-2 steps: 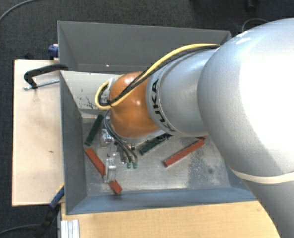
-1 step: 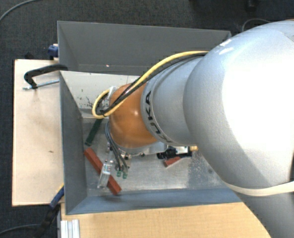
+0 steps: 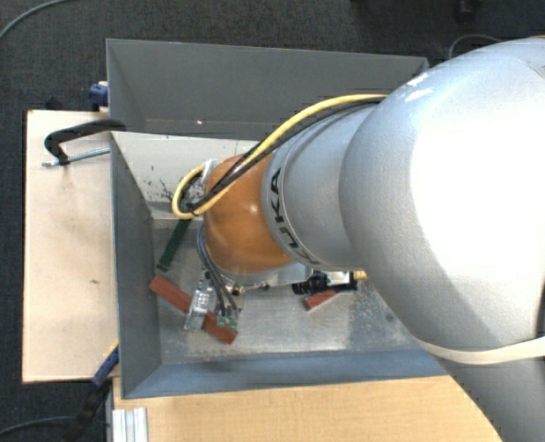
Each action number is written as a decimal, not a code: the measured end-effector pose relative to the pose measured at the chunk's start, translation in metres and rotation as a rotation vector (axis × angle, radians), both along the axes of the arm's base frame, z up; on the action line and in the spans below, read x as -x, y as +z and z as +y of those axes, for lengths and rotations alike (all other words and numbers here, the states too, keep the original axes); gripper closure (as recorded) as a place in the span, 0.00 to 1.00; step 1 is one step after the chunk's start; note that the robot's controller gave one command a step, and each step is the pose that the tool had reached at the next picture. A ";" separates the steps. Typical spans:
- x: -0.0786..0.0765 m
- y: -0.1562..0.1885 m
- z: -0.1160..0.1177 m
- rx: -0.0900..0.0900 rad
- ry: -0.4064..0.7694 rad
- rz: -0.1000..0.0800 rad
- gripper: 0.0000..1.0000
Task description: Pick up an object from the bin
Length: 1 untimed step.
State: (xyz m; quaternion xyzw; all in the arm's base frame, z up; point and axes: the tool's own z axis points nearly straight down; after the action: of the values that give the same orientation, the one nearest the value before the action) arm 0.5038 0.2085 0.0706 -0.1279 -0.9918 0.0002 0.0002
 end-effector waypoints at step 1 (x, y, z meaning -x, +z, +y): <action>-0.018 0.196 -0.012 -0.006 0.002 -0.014 1.00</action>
Offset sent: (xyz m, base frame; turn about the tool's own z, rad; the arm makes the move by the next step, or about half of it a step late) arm 0.0155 -0.0141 0.1897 -0.0007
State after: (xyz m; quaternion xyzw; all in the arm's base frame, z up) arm 0.5216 0.1961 0.2664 -0.1267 -0.9919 -0.0036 -0.0063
